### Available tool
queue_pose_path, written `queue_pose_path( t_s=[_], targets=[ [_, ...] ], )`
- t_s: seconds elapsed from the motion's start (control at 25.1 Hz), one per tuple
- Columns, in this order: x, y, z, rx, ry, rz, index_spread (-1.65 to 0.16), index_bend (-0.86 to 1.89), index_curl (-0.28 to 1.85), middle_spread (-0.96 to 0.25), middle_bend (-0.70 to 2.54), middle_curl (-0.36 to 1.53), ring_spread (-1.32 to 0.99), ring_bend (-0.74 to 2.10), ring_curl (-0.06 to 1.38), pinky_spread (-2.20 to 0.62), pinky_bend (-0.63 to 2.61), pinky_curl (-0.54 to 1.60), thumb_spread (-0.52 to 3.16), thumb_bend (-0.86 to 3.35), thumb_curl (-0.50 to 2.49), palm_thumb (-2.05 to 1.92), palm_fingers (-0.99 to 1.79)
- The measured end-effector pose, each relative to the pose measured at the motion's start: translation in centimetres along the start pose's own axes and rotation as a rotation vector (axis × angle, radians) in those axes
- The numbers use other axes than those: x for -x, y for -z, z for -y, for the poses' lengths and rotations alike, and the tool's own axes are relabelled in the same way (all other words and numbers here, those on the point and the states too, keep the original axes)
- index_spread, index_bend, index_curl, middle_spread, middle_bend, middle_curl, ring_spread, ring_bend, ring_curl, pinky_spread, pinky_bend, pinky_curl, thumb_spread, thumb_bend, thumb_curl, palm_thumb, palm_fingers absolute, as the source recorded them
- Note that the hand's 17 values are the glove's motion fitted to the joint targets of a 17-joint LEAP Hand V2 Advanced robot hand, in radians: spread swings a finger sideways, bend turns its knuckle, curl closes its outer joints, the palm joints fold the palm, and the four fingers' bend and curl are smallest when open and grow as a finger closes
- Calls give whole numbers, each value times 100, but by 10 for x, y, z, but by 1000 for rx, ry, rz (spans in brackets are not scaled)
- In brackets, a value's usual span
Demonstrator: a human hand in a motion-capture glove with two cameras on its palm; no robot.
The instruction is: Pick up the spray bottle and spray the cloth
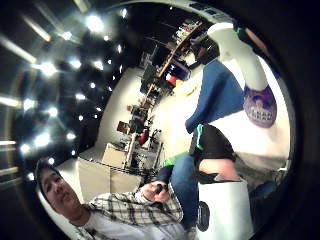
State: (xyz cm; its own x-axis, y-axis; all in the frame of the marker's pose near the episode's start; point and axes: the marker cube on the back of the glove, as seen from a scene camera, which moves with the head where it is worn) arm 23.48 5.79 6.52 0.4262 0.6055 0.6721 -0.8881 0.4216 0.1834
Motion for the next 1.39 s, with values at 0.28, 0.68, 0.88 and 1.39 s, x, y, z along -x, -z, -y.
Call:
queue_pose_path(
  t_s=[0.28,0.68,0.88,1.39],
  targets=[
    [-45,-13,50,-7,-35,270,-24,8,26,-3,23,32,-5,47,32,12,27,28,109,10,44,73,49],
    [-50,-51,81,79,-1,542,-26,9,21,-4,24,35,-8,55,34,10,35,32,99,7,49,84,53],
    [-48,-59,90,29,0,599,-27,7,19,-6,31,37,-11,58,35,8,38,33,94,6,51,91,75],
    [-46,-67,110,-179,-22,608,-29,25,33,-14,45,46,-20,51,38,-7,32,34,51,0,62,106,127]
  ],
)
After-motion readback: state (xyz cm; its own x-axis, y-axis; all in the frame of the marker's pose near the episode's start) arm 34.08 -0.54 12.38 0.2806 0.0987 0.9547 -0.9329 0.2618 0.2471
